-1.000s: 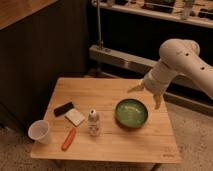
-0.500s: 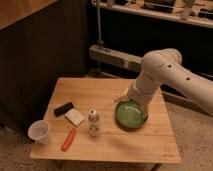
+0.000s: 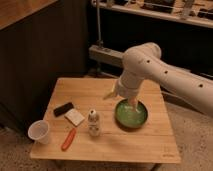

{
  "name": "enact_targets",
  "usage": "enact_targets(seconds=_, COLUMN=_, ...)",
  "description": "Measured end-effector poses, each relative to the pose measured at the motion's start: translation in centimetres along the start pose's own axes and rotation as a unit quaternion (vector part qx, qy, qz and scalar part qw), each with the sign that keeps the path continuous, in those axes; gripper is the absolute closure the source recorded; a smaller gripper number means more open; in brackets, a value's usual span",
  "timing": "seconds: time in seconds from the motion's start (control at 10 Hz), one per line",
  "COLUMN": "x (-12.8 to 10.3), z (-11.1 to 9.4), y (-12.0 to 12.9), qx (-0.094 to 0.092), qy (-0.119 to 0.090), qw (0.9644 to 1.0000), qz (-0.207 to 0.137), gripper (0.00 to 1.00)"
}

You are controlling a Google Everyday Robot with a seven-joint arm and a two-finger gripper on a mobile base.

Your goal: Move the arm in a circular motion

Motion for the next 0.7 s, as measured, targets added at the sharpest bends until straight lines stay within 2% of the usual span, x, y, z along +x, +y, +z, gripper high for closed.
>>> enact_targets(seconds=0.1, x=0.0, z=0.2, y=-1.9, qx=-0.002, qy=0.0, qw=1.0, qz=-0.009, gripper=0.2)
enact_targets(seconds=0.4, x=-0.4, z=-0.4, y=-4.4, qx=-0.011, qy=0.014, qw=0.9993, qz=-0.033, gripper=0.2)
enact_targets(seconds=0.6, x=0.5, z=-0.8, y=-4.7, qx=-0.004, qy=0.02, qw=0.9996, qz=-0.018, gripper=0.2)
enact_targets(seconds=0.7, x=2.0, z=-0.9, y=-4.4, qx=-0.002, qy=0.022, qw=0.9997, qz=-0.006, gripper=0.2)
